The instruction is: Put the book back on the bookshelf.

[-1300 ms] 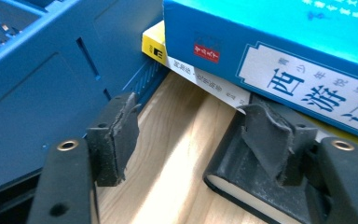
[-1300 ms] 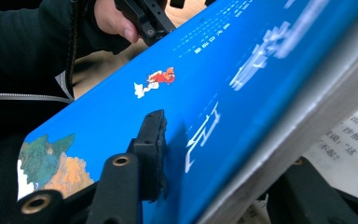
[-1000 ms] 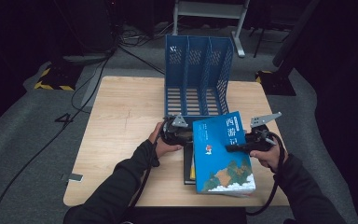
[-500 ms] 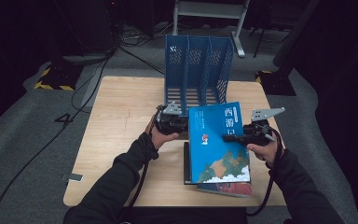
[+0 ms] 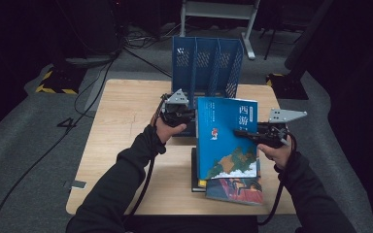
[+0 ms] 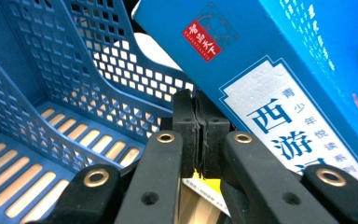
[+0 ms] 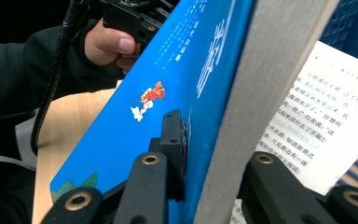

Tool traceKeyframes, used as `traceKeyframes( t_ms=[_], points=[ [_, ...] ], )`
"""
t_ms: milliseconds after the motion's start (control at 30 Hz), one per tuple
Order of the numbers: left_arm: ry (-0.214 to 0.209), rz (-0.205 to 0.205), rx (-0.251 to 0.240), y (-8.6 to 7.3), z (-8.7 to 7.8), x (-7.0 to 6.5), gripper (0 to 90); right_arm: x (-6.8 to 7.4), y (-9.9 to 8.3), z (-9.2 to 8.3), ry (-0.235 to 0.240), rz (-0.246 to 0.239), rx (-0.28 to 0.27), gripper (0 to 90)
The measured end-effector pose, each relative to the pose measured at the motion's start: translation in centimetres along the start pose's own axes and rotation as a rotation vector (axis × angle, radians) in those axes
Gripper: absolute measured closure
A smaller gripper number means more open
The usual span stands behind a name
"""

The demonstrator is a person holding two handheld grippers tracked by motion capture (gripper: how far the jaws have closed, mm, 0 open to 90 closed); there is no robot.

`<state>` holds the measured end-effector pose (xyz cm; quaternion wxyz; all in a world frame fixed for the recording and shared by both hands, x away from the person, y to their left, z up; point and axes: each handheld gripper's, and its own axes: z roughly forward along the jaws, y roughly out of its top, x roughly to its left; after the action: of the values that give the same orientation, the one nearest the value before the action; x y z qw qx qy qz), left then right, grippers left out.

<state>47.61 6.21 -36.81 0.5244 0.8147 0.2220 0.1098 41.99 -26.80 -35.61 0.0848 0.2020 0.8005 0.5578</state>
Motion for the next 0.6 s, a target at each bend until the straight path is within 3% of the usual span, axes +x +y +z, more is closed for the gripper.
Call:
traceKeyframes(
  t_ms=[400,600],
  points=[
    [-0.011,0.045,-0.034,1.9,-1.1,-1.1,89.6,1.2,0.3,-1.0,-0.085,-0.109,-0.062,78.7],
    [-0.018,0.072,-0.058,2.1,-1.7,-2.3,88.1,2.1,-0.4,-1.8,-0.074,-0.158,-0.094,78.6]
  ],
)
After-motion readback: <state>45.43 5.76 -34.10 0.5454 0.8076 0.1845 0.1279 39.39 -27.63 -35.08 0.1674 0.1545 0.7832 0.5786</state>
